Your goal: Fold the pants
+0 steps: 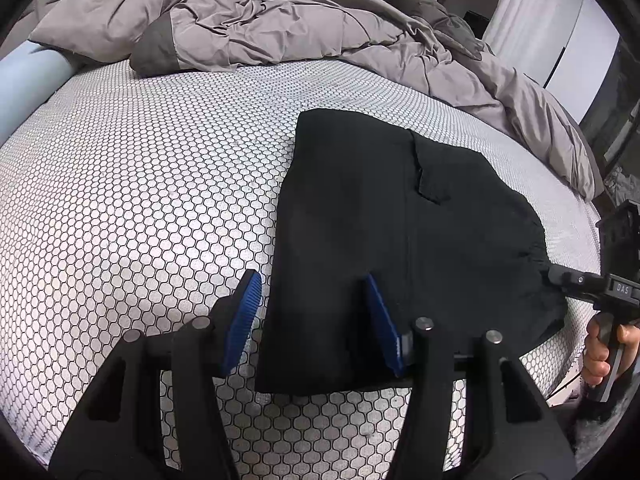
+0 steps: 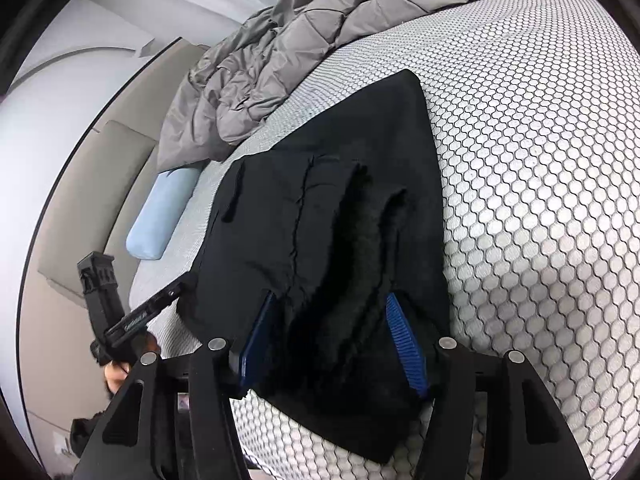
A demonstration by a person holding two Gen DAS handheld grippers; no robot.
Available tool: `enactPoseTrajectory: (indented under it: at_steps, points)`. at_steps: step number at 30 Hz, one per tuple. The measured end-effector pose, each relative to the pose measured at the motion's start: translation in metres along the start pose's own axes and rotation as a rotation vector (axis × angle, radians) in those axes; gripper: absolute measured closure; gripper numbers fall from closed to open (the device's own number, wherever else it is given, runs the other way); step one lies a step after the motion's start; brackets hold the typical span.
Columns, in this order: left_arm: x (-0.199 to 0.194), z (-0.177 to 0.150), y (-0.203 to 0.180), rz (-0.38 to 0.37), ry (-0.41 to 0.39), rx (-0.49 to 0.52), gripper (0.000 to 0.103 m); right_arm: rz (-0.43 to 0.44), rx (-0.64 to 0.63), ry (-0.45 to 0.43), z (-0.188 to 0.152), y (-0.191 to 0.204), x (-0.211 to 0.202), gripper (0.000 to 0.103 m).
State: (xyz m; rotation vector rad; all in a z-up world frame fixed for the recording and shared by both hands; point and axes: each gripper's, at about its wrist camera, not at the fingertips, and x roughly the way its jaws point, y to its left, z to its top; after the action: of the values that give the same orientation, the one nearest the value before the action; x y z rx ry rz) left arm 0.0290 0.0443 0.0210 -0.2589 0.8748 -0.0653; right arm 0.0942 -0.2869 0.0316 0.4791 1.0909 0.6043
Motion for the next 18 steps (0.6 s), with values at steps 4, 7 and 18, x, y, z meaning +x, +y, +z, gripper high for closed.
enactPoseTrajectory:
  at_steps: [4,7,18]
  points:
    - [0.002,0.0,-0.001,0.002,0.005,-0.002,0.052,0.013,0.013,-0.002,0.007,0.001,0.014,0.033]
    - [0.003,0.001,0.0,0.004,0.004,-0.008,0.052,-0.051,-0.014,-0.067,0.016,0.014,0.026,0.042]
    - [0.001,-0.002,0.0,-0.011,0.022,0.019,0.047,-0.273,-0.232,-0.162,0.007,0.054,0.017,0.081]
